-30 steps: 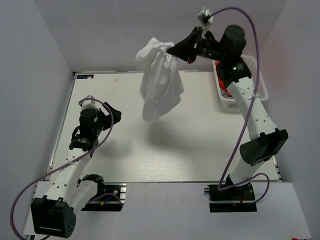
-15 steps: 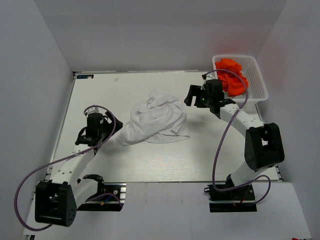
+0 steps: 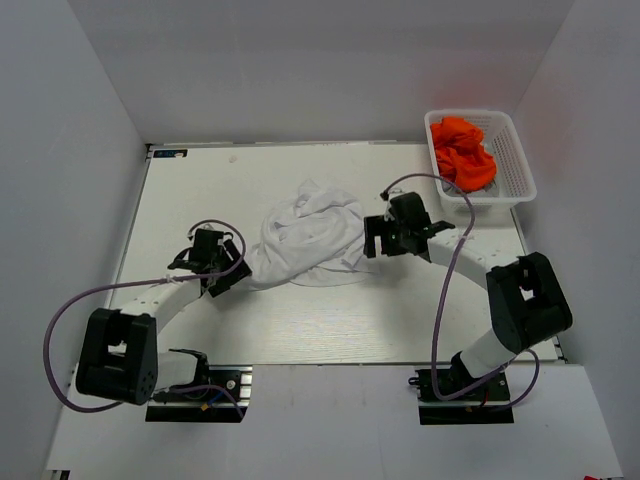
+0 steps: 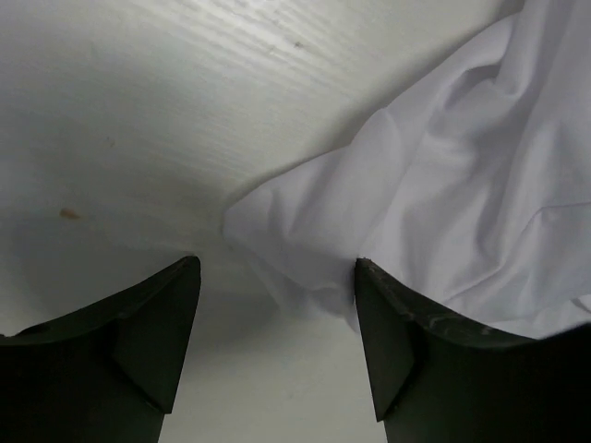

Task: Fold and stack the t-shirts
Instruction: Flatten out the tshirt

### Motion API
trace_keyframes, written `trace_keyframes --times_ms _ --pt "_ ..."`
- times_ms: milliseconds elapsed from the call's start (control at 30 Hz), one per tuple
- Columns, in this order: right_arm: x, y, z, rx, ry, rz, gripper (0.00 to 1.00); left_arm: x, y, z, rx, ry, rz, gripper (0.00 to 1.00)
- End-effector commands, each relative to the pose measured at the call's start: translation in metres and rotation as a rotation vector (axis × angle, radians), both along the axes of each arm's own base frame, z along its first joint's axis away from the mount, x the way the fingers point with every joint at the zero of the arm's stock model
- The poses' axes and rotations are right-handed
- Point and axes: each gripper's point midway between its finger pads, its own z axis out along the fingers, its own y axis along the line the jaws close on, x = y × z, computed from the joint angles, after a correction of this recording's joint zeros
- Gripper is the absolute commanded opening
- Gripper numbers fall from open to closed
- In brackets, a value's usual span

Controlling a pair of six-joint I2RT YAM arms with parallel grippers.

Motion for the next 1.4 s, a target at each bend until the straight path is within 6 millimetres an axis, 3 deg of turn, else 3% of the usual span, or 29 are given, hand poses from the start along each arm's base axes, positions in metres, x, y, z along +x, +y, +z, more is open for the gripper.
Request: trace_keyframes --times_ms 0,67,100,167,200,233,367,500,567,600,667,800,867,900,967,1000,1033,1067,1100,1133,1167,1233,1267,1300,1367 --pt "-0.033 0.013 -0.002 0.043 0.025 0.085 0.9 0.009 -0.004 -0.001 0.025 -0.001 -0.016 0.77" --pt "-0.042 0.017 -0.001 0.045 0.01 0.121 0.9 0.011 -0.009 -0.01 0.022 0.022 -0.03 0.66" --pt "-0.054 0.021 -0.008 0.027 0.01 0.166 0.9 0.01 -0.008 -0.015 0.026 0.039 -0.03 0.49" --pt "-0.06 0.026 -0.01 0.016 0.006 0.198 0.9 0.016 -0.013 -0.015 0.026 0.041 -0.04 0.28" --pt "-0.065 0.024 -0.016 -0.01 0.011 0.194 0.9 0.016 -0.013 -0.015 0.026 0.041 -0.04 0.11" --pt "-0.066 0.025 -0.019 -0.017 0.011 0.195 0.9 0.017 -0.013 -0.016 0.028 0.049 -0.04 0.02" --pt "-0.061 0.028 -0.03 -0.081 -0.019 0.164 0.9 0.019 -0.016 -0.007 0.026 0.016 -0.056 0.0" --pt "-0.045 0.009 -0.044 -0.177 -0.017 0.0 0.84 0.024 -0.024 0.019 -0.005 -0.07 -0.089 0.0" --pt "-0.036 0.004 -0.04 -0.188 -0.023 -0.09 0.65 0.026 -0.027 0.032 -0.017 -0.107 -0.118 0.0" --pt "-0.034 0.002 -0.04 -0.189 -0.023 -0.105 0.24 0.029 -0.031 0.046 -0.033 -0.149 -0.136 0.0" --pt "-0.031 0.001 -0.036 -0.171 -0.029 -0.151 0.0 0.03 -0.041 0.06 -0.078 -0.196 -0.184 0.0" --pt "-0.016 -0.002 0.008 -0.117 -0.149 -0.212 0.0 0.038 -0.055 0.107 -0.142 -0.345 -0.241 0.0" --pt "-0.004 -0.011 0.051 -0.076 -0.263 -0.288 0.0 0.041 -0.055 0.137 -0.147 -0.44 -0.251 0.0" --pt "-0.001 -0.018 0.063 -0.072 -0.298 -0.327 0.0 0.047 -0.051 0.155 -0.132 -0.492 -0.228 0.0" --pt "0.009 -0.032 0.119 0.006 -0.419 -0.434 0.0 0.052 -0.047 0.195 -0.138 -0.622 -0.198 0.0" --pt "0.011 -0.035 0.134 0.023 -0.458 -0.444 0.0 0.056 -0.04 0.216 -0.127 -0.683 -0.153 0.0" --pt "0.011 -0.039 0.172 0.098 -0.555 -0.463 0.0 0.06 -0.036 0.234 -0.119 -0.739 -0.128 0.0" --pt "0.013 -0.054 0.189 0.073 -0.614 -0.516 0.0 0.062 -0.031 0.261 -0.111 -0.8 -0.098 0.0" --pt "0.012 -0.065 0.2 0.056 -0.649 -0.541 0.0 0.065 -0.021 0.273 -0.083 -0.823 -0.047 0.0" --pt "0.007 -0.072 0.23 0.107 -0.73 -0.569 0.0 0.065 -0.017 0.284 -0.073 -0.837 -0.026 0.0" --pt "0.007 -0.082 0.255 0.127 -0.786 -0.622 0.0 0.067 -0.009 0.315 -0.063 -0.9 0.019 0.0" --pt "-0.002 -0.091 0.3 0.161 -0.878 -0.619 0.0 0.068 -0.003 0.336 -0.047 -0.935 0.045 0.0" --pt "-0.005 -0.094 0.317 0.181 -0.917 -0.624 0.0 0.068 -0.001 0.361 -0.053 -0.975 0.057 0.0" --pt "-0.013 -0.102 0.35 0.184 -0.998 -0.619 0.0 0.067 0.003 0.373 -0.023 -1.005 0.059 0.0" --pt "-0.025 -0.119 0.386 0.211 -1.086 -0.678 0.0 0.065 0.014 0.4 0.0 -1.051 0.113 0.0"
